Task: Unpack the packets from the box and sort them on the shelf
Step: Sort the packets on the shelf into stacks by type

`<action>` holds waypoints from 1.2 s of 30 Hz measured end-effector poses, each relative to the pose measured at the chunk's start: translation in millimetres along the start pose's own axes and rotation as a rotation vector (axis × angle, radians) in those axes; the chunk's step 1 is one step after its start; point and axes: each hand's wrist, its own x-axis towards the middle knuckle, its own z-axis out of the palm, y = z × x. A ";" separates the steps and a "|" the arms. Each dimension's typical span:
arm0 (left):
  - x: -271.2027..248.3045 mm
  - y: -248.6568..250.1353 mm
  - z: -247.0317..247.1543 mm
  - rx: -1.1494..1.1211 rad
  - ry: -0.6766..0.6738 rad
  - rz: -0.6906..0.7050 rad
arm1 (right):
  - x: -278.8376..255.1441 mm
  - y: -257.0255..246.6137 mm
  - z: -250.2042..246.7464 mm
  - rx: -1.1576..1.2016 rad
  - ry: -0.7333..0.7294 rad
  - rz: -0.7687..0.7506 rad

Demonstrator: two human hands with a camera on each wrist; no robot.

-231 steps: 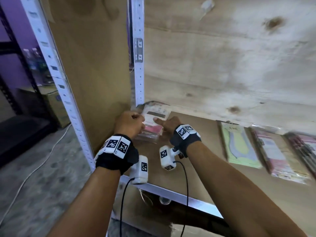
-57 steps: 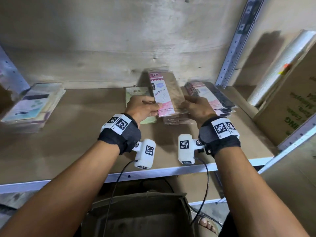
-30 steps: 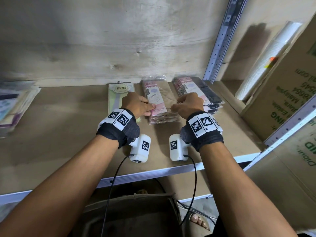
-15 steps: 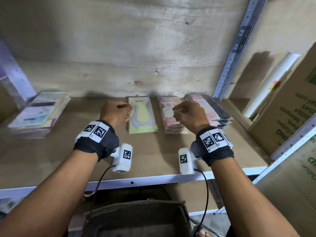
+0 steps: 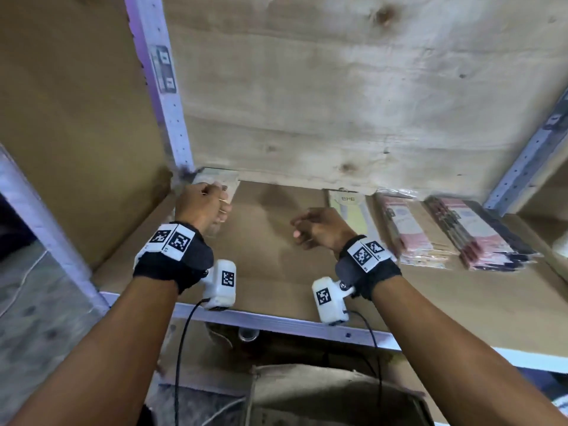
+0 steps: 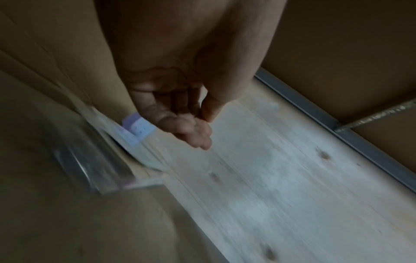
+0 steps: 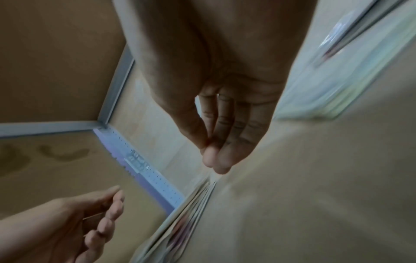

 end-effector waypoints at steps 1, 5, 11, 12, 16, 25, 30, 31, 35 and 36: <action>5.5 -1.0 -14.5 -0.019 0.022 -0.010 | 9.5 -8.9 16.4 -0.003 -0.029 0.005; 16.8 -5.6 -54.6 0.005 0.076 -0.029 | 46.7 -34.7 73.1 0.022 -0.062 0.077; 23.4 -12.6 -77.4 0.123 0.116 -0.013 | 100.8 -45.5 137.7 -0.180 0.007 0.098; 24.3 -12.8 -78.4 0.130 0.123 -0.012 | 105.5 -44.7 143.4 -0.226 0.001 0.084; 25.8 -11.9 -76.5 0.139 0.129 -0.023 | 112.6 -37.5 147.8 -0.315 -0.030 0.081; 13.0 -1.2 -51.0 0.001 0.041 -0.043 | 71.0 -23.5 91.1 -0.016 -0.039 0.199; -3.7 3.9 -19.4 0.047 -0.138 -0.079 | 30.6 -18.6 40.1 0.051 0.046 0.080; -8.5 4.9 -11.9 -0.001 -0.193 -0.113 | 21.7 -19.5 28.2 0.038 0.069 0.047; -27.8 16.9 15.1 -0.422 -0.462 -0.374 | -11.4 -23.3 -19.9 -0.051 0.141 -0.144; -30.3 19.9 20.3 -0.519 -0.514 -0.443 | -19.2 -23.8 -31.3 -0.091 0.152 -0.198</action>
